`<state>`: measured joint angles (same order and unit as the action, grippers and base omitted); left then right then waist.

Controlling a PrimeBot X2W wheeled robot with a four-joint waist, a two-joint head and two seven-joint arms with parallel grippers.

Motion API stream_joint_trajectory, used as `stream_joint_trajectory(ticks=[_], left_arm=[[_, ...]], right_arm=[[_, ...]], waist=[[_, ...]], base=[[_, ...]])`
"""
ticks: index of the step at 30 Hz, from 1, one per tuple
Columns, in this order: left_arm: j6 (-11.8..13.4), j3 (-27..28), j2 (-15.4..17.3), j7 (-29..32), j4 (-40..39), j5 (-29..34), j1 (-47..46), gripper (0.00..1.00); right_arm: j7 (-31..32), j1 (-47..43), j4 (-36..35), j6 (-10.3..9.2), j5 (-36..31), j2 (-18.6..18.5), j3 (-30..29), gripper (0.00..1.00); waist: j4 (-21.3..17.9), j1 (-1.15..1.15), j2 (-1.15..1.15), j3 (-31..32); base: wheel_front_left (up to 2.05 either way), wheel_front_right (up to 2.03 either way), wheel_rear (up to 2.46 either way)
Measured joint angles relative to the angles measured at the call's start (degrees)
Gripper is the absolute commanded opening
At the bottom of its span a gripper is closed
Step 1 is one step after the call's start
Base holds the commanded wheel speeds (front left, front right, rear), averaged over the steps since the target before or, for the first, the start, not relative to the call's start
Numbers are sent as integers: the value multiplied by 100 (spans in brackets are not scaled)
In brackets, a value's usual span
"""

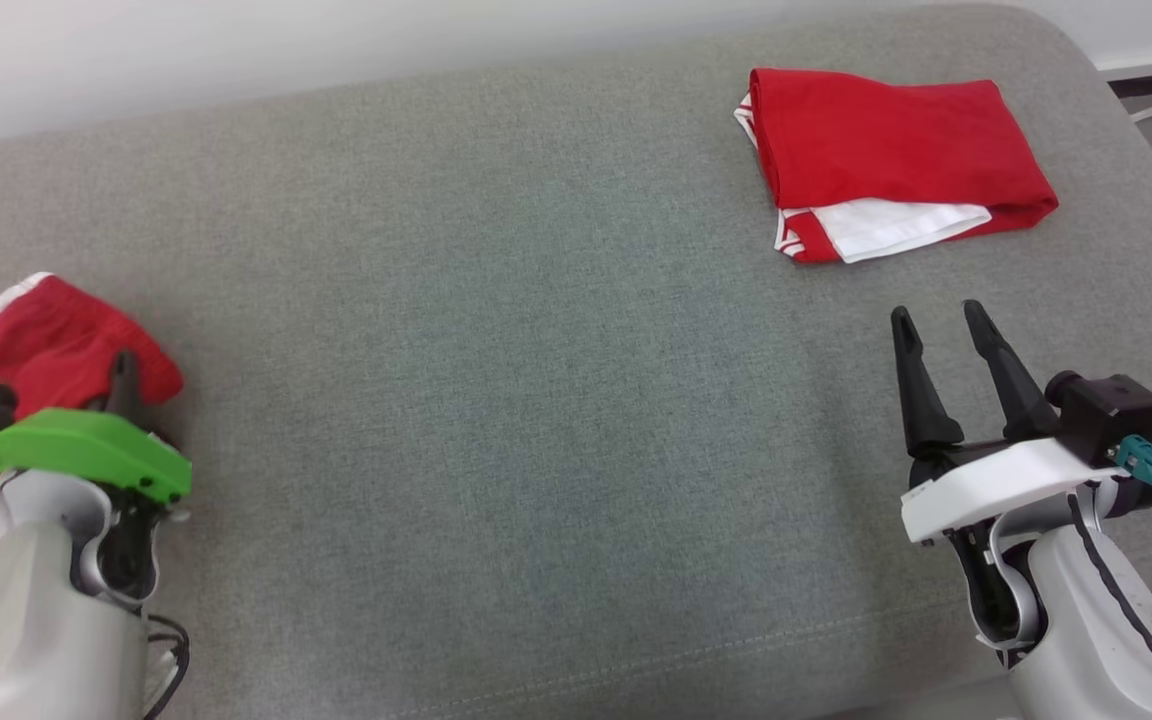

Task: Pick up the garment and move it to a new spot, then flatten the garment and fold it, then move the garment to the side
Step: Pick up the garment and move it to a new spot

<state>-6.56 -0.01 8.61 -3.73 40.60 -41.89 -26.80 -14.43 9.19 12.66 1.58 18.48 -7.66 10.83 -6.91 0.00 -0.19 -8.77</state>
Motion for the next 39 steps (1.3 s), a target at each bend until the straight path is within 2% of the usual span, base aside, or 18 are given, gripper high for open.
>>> stream_joint_trajectory(ticks=[7, 12, 16, 19, 23, 27, 31, 35, 39], left_arm=[[-51, -675, 135, 153, -465, 411, -548, 0], [-55, -1356, 78, 523, -969, 447, -1040, 0], [-55, -1978, -231, 928, -1452, 241, -1366, 0], [-55, -2293, -488, 1195, -1829, -148, -1567, 0], [-55, -2245, -739, 1405, -2292, -1084, -1750, 0], [-55, -2242, -731, 1486, -2462, -1468, -1779, 0], [-55, -1962, -605, 1528, -2080, -1549, -1434, 0], [-55, -1693, -241, 1585, -1552, -1803, -595, 1], [-55, -1261, -130, 1317, -1031, -1947, 8, 0]], right_arm=[[-1, 1, 88, 94, -63, 32, 31, 100], [-1, 1, 141, 143, -91, 47, 32, 100], [-1, 3, 178, 158, -91, 98, 49, 100], [-1, 4, 201, 200, -91, 130, 58, 100], [-1, 5, 225, 203, -91, 158, 42, 100], [-1, 5, 241, 245, -91, 191, 31, 100], [-1, 3, 253, 245, -90, 205, -86, 100], [0, -3, 265, 244, -90, 208, -160, 100], [-1, -10, 275, 245, -90, 203, -218, 100]], waist=[[2, 0, 0, 168], [-46, 0, 0, 273], [-127, 0, 0, 338], [-207, 0, 0, 367], [-313, 0, 0, 391], [-397, 0, 0, 384], [-431, 0, 0, 343], [-418, 0, 0, 310], [-348, 0, 0, 269]], base=[[0, 0, 0], [0, 0, 0], [0, 0, 0], [0, 0, 0], [0, 0, 0], [0, 0, 0], [0, 0, 0], [0, 0, 0], [0, 0, 0]])
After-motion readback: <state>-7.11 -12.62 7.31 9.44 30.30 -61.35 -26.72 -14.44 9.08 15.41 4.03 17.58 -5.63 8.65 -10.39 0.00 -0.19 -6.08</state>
